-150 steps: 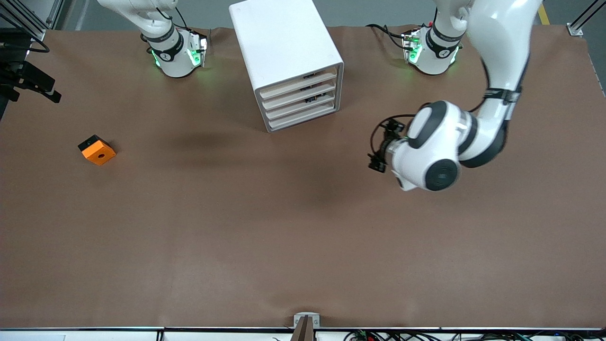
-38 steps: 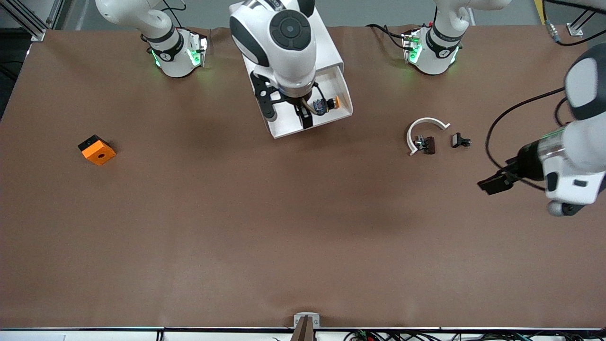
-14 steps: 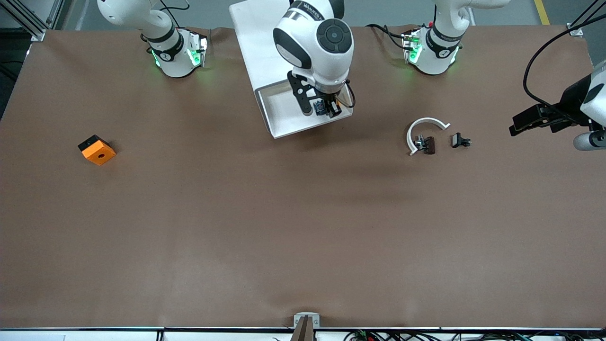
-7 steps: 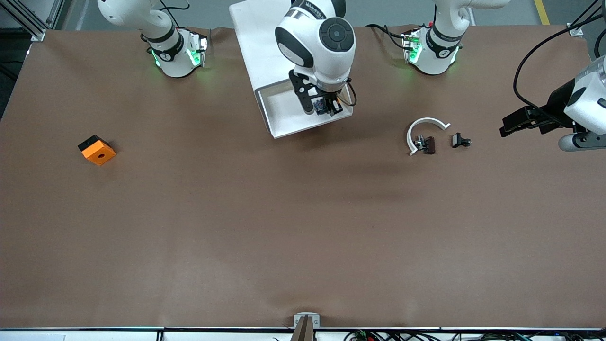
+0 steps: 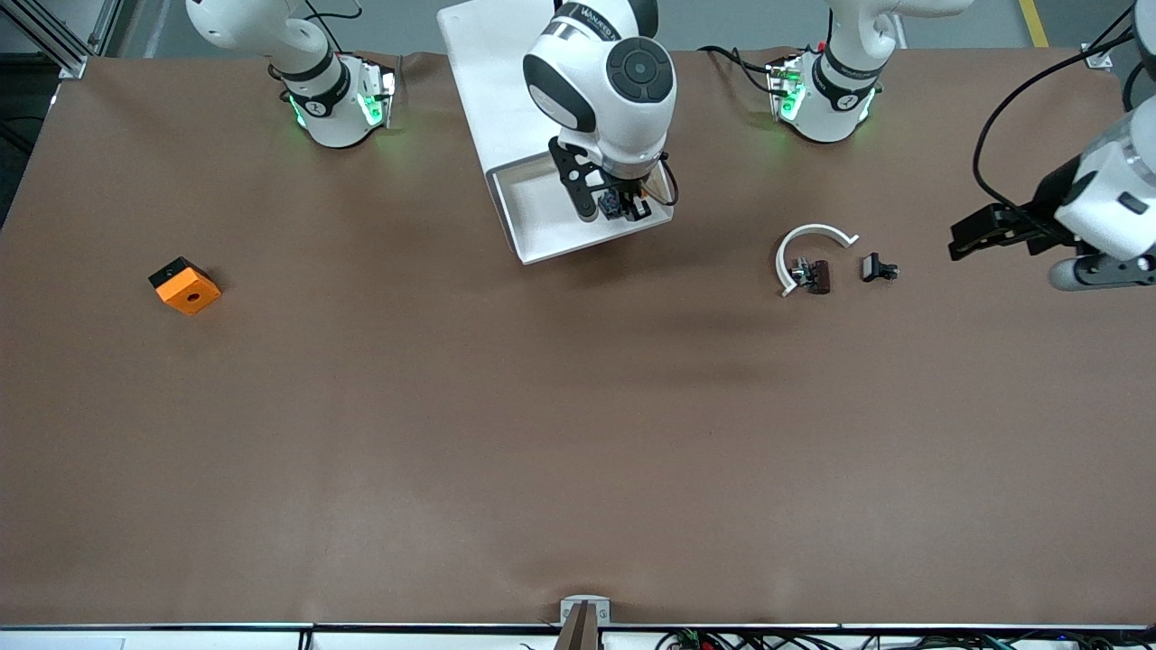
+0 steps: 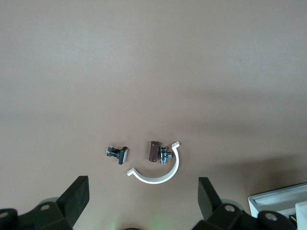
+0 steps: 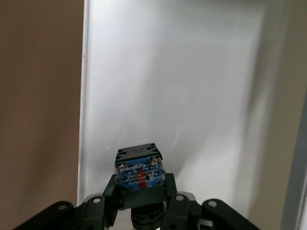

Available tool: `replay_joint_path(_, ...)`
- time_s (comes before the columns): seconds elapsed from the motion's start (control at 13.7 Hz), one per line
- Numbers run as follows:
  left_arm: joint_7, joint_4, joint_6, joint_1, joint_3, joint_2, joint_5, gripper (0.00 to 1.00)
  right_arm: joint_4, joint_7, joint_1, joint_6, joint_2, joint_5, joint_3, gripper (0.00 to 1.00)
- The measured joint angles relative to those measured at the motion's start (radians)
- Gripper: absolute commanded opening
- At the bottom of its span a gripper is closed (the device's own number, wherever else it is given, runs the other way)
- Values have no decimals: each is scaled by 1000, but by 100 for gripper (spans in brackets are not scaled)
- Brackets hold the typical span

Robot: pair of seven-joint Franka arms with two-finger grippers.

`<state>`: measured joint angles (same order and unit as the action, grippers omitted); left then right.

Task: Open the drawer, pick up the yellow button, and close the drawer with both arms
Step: 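Lift the button out of the drawer with the right gripper, then carry the button away with the right gripper while the left gripper pushes the drawer shut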

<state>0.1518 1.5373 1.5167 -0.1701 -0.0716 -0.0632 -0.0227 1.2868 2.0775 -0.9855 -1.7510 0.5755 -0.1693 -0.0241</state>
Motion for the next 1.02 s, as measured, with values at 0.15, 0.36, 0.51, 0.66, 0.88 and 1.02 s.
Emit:
replay_joint_path(0.15,5,1,0,-1,14,-4,1,100,0,-14,0,0,0,0,0,0)
replay_joint_path(0.36,9,4,16,-1,27,-23,1,100,-11,-43,4,-1,0,0,-3,0)
replay_joint_path(0.51,55,5,31,-1,54,-45,1,100,-36,-60,20,-1,0,0,-5,0)
replay_joint_path(0.66,134,5,34,-2,87,-68,1,100,-66,-115,47,3,-2,0,-6,0)
replay_joint_path(0.88,262,7,34,-3,139,-95,1,100,-86,-272,96,33,-24,-1,-6,0)
replay_joint_path(1.02,293,11,59,-3,175,-122,1,100,-88,-418,135,72,-42,-1,-7,0)
